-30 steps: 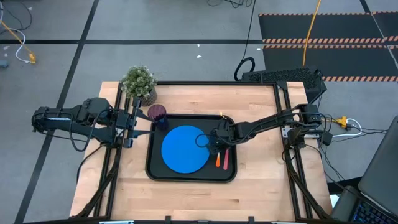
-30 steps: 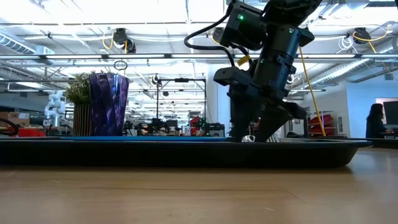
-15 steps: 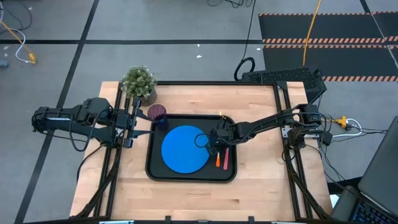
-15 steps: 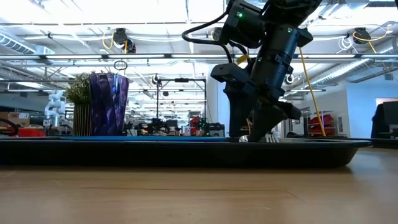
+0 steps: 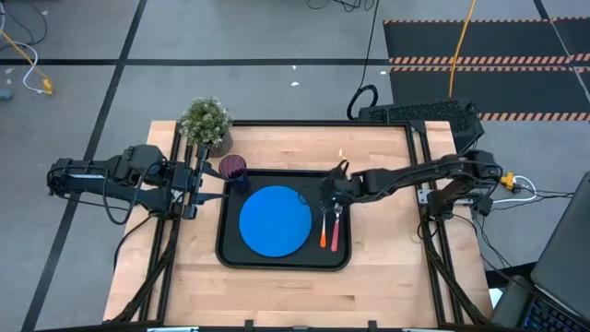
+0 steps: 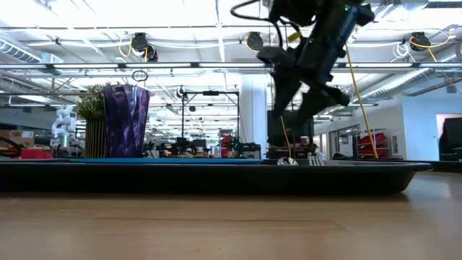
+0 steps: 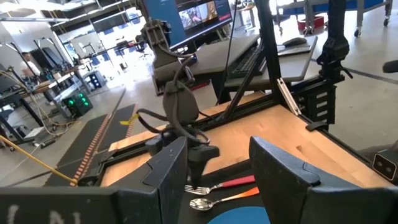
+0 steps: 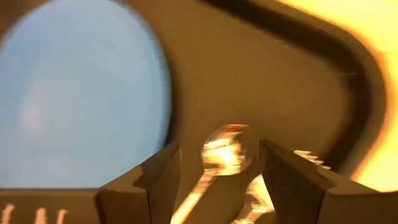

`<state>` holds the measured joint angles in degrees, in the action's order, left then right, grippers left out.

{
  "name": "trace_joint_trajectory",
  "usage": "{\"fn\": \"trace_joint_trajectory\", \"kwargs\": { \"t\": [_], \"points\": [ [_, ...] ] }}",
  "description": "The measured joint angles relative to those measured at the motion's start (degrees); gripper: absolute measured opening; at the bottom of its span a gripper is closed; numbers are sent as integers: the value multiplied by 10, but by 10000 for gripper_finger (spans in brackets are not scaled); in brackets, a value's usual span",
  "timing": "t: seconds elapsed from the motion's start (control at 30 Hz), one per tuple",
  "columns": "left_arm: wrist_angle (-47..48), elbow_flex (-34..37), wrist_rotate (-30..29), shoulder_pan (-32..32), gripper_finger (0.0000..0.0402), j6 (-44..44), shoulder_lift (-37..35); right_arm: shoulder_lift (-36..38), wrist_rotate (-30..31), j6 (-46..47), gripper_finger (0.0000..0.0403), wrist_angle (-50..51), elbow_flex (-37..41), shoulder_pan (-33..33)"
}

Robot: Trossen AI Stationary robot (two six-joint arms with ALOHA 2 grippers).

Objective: Pick and place plate/cup/fork/spoon on tray
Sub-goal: Adjust the pink fork on the black tray

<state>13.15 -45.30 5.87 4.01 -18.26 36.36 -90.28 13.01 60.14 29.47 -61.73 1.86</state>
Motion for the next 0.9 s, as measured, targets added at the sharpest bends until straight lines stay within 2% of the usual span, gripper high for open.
{"fn": "trace_joint_trajectory", "kwargs": {
  "t": [0.1,0.33,0.57,0.8,0.9],
  "points": [
    [0,0,0,0,177,0,0,-1,2,13,203,26,0,-8],
    [0,0,0,0,177,0,0,-35,-45,8,203,-14,1,-10],
    [0,0,0,0,177,0,0,-43,-87,49,203,13,1,10],
    [0,0,0,0,177,0,0,-43,-86,80,203,48,1,41],
    [-1,0,0,0,177,0,0,-43,-63,78,203,69,1,43]
  ]
}}
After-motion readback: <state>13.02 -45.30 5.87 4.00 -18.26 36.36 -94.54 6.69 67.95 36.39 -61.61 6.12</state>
